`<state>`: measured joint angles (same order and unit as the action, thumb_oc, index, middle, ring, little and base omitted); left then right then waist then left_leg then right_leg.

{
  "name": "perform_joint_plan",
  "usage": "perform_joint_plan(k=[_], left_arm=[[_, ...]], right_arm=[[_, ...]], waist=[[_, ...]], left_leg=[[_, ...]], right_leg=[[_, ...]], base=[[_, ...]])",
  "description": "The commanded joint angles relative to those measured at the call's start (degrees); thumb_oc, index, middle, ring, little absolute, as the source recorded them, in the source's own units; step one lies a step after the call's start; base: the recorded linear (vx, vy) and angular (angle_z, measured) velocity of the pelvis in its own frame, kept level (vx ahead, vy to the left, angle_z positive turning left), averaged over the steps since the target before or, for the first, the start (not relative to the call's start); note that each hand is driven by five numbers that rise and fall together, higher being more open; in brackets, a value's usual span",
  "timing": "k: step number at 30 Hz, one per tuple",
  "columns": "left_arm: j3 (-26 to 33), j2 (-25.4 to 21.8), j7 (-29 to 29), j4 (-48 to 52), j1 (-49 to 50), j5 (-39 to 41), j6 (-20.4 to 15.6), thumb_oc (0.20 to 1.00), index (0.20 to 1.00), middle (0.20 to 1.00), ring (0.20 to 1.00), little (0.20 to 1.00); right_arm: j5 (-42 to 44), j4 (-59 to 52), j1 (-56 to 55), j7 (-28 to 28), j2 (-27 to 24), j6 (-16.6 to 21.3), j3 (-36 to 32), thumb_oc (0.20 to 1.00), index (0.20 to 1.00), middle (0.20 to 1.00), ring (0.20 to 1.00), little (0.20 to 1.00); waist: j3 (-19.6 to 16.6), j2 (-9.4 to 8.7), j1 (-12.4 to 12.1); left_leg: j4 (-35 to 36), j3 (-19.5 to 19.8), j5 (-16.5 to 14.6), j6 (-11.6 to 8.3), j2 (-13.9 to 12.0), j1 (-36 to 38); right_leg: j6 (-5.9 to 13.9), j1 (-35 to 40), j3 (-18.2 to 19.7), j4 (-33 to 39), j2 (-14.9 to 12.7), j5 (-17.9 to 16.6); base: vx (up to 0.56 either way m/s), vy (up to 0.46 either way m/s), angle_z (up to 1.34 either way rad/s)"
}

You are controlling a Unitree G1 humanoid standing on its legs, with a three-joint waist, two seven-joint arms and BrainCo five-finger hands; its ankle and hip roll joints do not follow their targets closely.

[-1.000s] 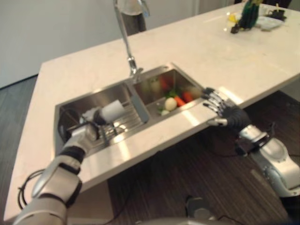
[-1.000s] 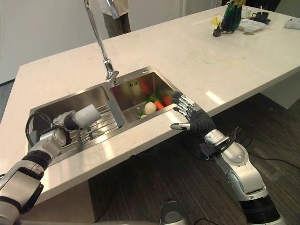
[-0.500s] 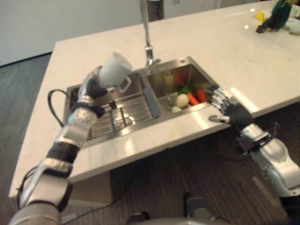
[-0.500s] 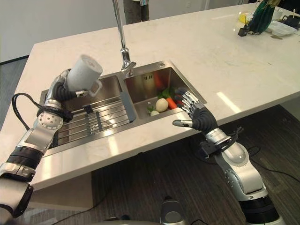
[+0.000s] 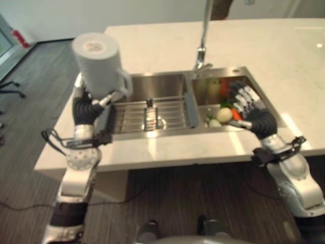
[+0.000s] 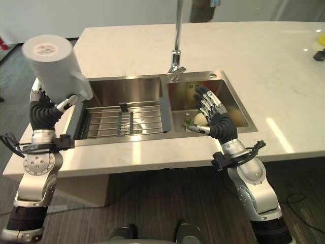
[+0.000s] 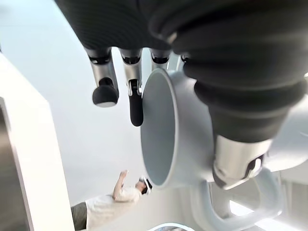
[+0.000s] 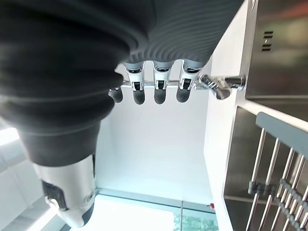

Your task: Place the dishes in the dishwasher.

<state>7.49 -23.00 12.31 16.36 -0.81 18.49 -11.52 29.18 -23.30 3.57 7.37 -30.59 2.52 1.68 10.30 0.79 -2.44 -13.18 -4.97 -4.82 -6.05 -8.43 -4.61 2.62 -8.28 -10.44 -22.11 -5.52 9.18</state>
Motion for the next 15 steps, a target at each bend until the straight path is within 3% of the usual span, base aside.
perform_joint_plan(k=[1,2,3,5,6,9,13,14,15], left_arm=[[1.8,-4.9,-2.6,5.1,-2.7,4.0,-5.8,0.200,0.200,0.200,0.200,0.200],[1.5,-5.1,-3.0,5.3,-2.5,4.9,-6.1,0.200,0.200,0.200,0.200,0.200],[0.2,-6.2,-2.4,4.3,-4.1,8.2,-7.6,0.200,0.200,0.200,0.200,0.200],[-1.0,-6.7,-1.4,3.5,-5.6,9.0,-9.1,0.200,0.200,0.200,0.200,0.200],[-1.4,-6.6,-1.7,3.6,-6.0,9.2,-9.6,0.200,0.200,0.200,0.200,0.200],[-2.5,-5.1,-5.6,3.4,-6.5,12.1,-11.1,0.200,0.200,0.200,0.200,0.200],[-2.9,-4.6,-9.9,2.4,-6.4,15.3,-11.6,0.200,0.200,0.200,0.200,0.200],[-2.0,-5.1,-11.3,2.8,-5.7,16.4,-10.7,0.200,0.200,0.200,0.200,0.200],[-1.8,-5.1,-11.7,2.9,-5.5,16.6,-10.6,0.200,0.200,0.200,0.200,0.200]], right_arm=[[-1.2,-6.7,0.5,-1.7,0.6,4.9,-1.8,1.000,1.000,1.000,1.000,1.000],[-1.1,-6.6,0.5,-2.3,0.0,5.4,-1.7,1.000,1.000,1.000,1.000,1.000],[0.1,-4.2,2.6,-3.5,-2.9,7.9,-1.7,1.000,1.000,1.000,1.000,1.000],[0.8,-1.5,4.2,-3.0,-4.2,9.9,-2.4,1.000,1.000,1.000,1.000,1.000],[0.7,-1.0,4.3,-3.3,-4.4,10.4,-2.9,1.000,1.000,1.000,1.000,1.000],[-1.7,0.4,3.1,-4.4,-3.2,11.6,-5.8,1.000,1.000,1.000,1.000,1.000],[-2.4,1.0,2.6,-5.4,-3.7,11.2,-7.7,1.000,1.000,1.000,1.000,1.000],[-2.7,1.5,2.5,-5.4,-2.7,11.4,-8.1,1.000,1.000,1.000,1.000,1.000],[-2.9,1.5,2.4,-5.5,-2.2,11.4,-8.2,1.000,1.000,1.000,1.000,1.000]], waist=[[-0.4,-1.04,-0.7],[-0.1,-0.97,-0.9],[0.0,-1.55,0.2],[-0.3,-2.61,1.3],[-0.6,-2.48,2.0],[-0.8,-1.47,4.3],[-1.8,-1.07,5.0],[-2.0,-0.63,3.6],[-1.9,-0.62,3.2]], left_leg=[[-4.0,0.8,2.5,-0.13,-0.1,-6.3],[-4.0,0.0,2.8,-0.29,-0.5,-7.1],[-4.0,-7.1,2.2,0.20,-2.0,-4.0],[-4.0,-12.8,0.7,1.07,-2.0,0.5],[-4.0,-13.8,0.0,0.39,-2.4,3.1],[-4.0,-20.5,-0.1,-1.54,-7.0,8.4],[-4.0,-23.8,-3.5,-2.83,-9.5,8.0],[-4.0,-20.8,-4.9,-2.95,-7.1,6.7],[-4.0,-19.9,-5.3,-2.79,-6.3,6.2]], right_leg=[[2.23,3.5,-1.8,4.9,0.1,-2.1],[2.26,3.6,-2.3,4.9,0.0,-2.0],[2.67,3.1,-5.2,4.9,-3.0,-1.7],[2.89,1.7,-7.7,4.9,-5.9,-3.0],[3.40,1.8,-8.5,4.9,-6.5,-2.7],[4.15,1.6,-16.0,4.9,-9.8,-5.0],[7.76,1.9,-21.6,4.9,-15.4,-9.2],[10.05,2.0,-22.5,4.9,-19.0,-12.6],[10.57,2.1,-22.4,4.9,-19.7,-14.2]], base=[[-0.14,-0.065,0.98],[-0.35,-0.024,1.71],[-0.35,0.023,1.77],[-0.35,0.128,1.78],[-0.27,0.190,1.53],[-0.28,0.267,1.79],[-0.22,0.436,2.36],[-0.14,0.606,2.10],[-0.09,0.591,1.88]])
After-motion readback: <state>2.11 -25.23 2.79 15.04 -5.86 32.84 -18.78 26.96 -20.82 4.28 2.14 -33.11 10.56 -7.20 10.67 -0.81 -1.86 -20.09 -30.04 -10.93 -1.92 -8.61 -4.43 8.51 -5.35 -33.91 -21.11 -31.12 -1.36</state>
